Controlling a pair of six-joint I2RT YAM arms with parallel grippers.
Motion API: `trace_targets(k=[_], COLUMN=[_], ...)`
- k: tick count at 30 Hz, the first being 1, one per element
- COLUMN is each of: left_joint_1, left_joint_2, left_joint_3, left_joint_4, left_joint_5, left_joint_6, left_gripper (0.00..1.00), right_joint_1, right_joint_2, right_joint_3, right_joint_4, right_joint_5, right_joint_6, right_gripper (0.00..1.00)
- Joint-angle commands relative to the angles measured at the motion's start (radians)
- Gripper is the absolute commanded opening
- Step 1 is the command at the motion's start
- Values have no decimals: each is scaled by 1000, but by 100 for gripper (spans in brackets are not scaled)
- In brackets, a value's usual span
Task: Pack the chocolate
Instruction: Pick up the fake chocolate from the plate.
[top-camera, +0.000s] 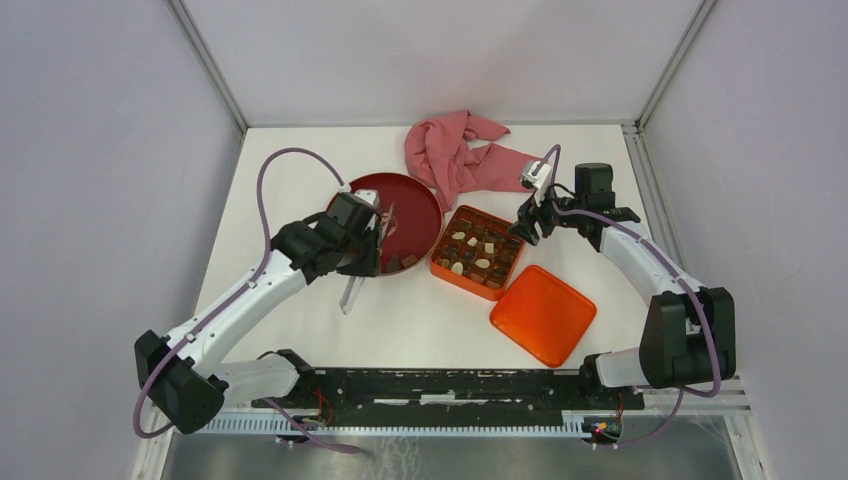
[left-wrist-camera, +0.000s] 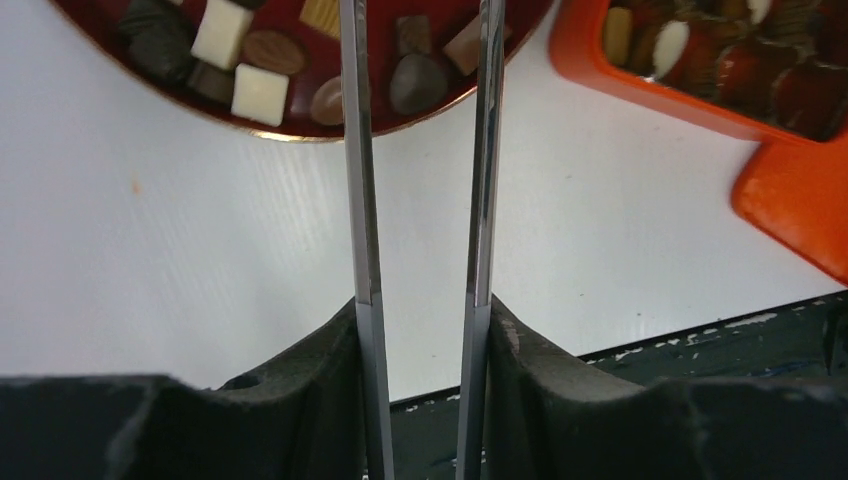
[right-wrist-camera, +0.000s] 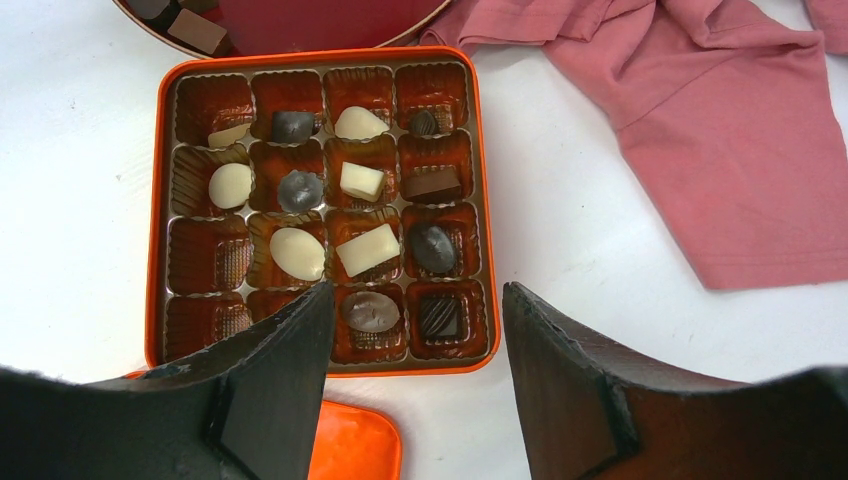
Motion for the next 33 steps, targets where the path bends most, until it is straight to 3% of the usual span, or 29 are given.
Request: trace_targets(k=[1, 11, 33], left_joint_1=[78, 108, 146], left_joint_2=[-31, 26, 177], left_joint_3=[-77, -96, -82], left_joint_4=[-34, -22, -30], left_joint_5=[7, 24, 50], left_joint_6=[51, 93, 165], left_gripper=[45, 51, 51], right_joint_1=[2, 3, 3], right_joint_2=[2, 3, 3], right_joint_3=[37, 37, 37], right_joint_4=[10, 11, 10], right_joint_5=[-16, -15, -16], right_joint_6=[-12, -12, -14], right_gripper=[68, 68, 68])
